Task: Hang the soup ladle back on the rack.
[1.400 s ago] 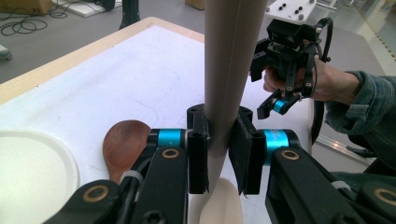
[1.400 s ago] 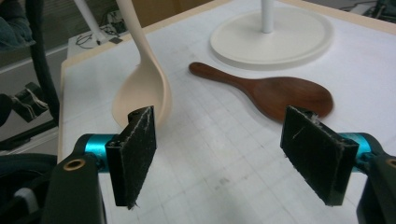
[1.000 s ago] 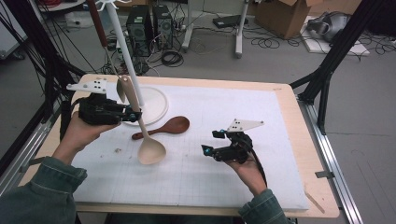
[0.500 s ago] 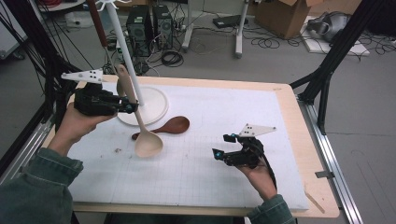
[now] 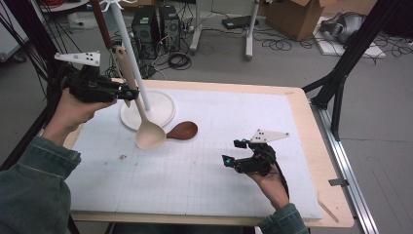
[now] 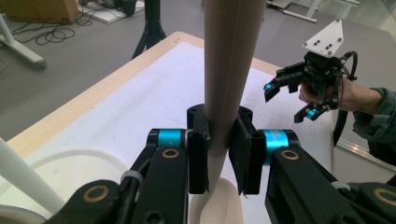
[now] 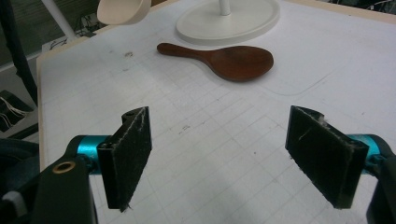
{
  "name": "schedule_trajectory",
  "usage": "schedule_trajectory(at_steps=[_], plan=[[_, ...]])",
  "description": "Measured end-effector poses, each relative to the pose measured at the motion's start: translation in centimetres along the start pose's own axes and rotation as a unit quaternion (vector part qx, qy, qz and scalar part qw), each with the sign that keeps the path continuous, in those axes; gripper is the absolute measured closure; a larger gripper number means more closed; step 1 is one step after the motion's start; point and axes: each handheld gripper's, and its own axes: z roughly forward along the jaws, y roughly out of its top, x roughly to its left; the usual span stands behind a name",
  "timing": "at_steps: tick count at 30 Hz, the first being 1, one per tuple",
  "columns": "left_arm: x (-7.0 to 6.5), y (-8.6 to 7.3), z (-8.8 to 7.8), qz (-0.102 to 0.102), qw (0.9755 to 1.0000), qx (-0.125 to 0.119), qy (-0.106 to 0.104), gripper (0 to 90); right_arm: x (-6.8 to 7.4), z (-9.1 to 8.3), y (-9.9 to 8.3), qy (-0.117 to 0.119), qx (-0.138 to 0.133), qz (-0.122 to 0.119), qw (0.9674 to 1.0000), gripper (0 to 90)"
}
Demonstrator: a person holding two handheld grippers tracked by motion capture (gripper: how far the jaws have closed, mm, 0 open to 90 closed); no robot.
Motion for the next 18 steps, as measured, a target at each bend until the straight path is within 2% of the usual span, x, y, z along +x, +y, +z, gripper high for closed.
schedule_trajectory(at_steps=[7,18], plan=[[0.7,1.4,0.4,0.002,1.0000,0.001,0.006,77.3,-0.1,-0.1,0.2,0.001,-0.007,0.002,1.0000,22.0],[2.4,3.8,0.8,-0.007,0.9994,0.002,0.035,77.3,-0.6,-0.3,0.7,0.004,-0.018,-0.003,0.9998,22.1]])
